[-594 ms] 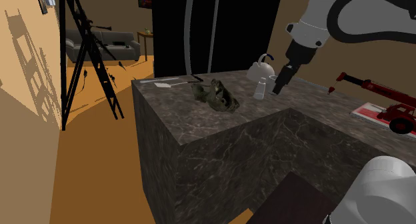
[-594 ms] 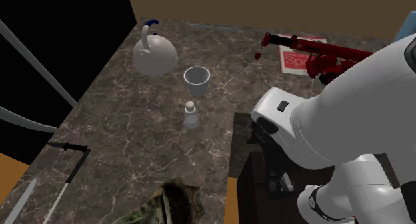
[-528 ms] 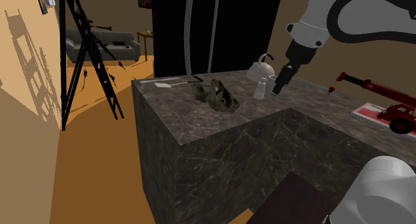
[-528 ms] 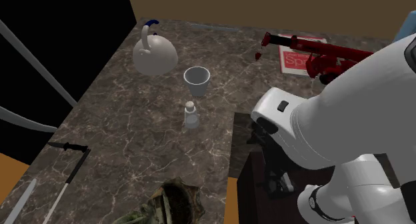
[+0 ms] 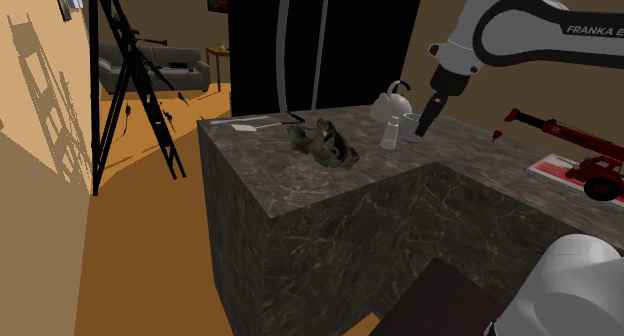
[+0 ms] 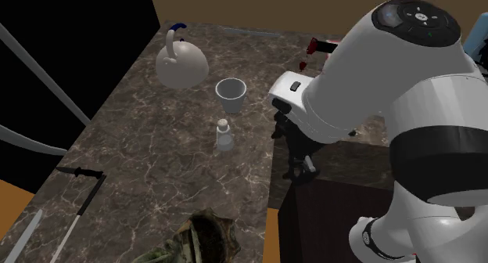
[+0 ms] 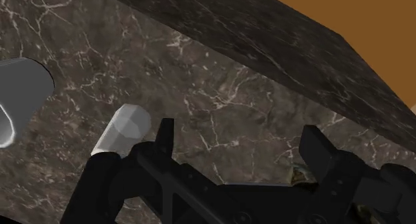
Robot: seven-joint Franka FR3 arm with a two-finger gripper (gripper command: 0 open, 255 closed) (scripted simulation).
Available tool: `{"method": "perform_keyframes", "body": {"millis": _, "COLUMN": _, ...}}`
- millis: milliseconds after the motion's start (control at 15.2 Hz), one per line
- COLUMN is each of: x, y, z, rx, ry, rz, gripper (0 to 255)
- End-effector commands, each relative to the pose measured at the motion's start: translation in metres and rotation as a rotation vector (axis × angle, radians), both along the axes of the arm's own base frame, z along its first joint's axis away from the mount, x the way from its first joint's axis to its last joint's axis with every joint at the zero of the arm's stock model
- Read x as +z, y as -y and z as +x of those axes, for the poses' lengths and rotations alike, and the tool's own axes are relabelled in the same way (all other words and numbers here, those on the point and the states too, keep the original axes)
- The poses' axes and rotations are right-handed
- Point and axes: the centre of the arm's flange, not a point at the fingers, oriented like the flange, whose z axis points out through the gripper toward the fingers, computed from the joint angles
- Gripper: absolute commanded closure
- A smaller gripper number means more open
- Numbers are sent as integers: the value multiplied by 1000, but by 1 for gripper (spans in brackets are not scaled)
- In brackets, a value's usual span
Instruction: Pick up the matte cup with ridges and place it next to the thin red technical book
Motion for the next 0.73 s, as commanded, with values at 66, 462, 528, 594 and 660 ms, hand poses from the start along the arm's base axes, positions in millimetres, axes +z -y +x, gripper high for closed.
{"method": "perform_keyframes", "body": {"millis": 66, "x": -4, "y": 41, "z": 15, "rx": 39, "ry": -11, "rz": -7, "gripper": 0}}
{"method": "perform_keyframes", "body": {"millis": 462, "x": -14, "y": 114, "z": 48, "rx": 112, "ry": -33, "rz": -19, "gripper": 0}}
{"method": "perform_keyframes", "body": {"millis": 528, "x": -16, "y": 126, "z": 55, "rx": 124, "ry": -37, "rz": -21, "gripper": 0}}
{"method": "perform_keyframes", "body": {"millis": 594, "x": -17, "y": 137, "z": 61, "rx": 137, "ry": -40, "rz": -23, "gripper": 0}}
{"method": "perform_keyframes", "body": {"millis": 660, "x": -19, "y": 149, "z": 67, "rx": 149, "ry": -44, "rz": -25, "gripper": 0}}
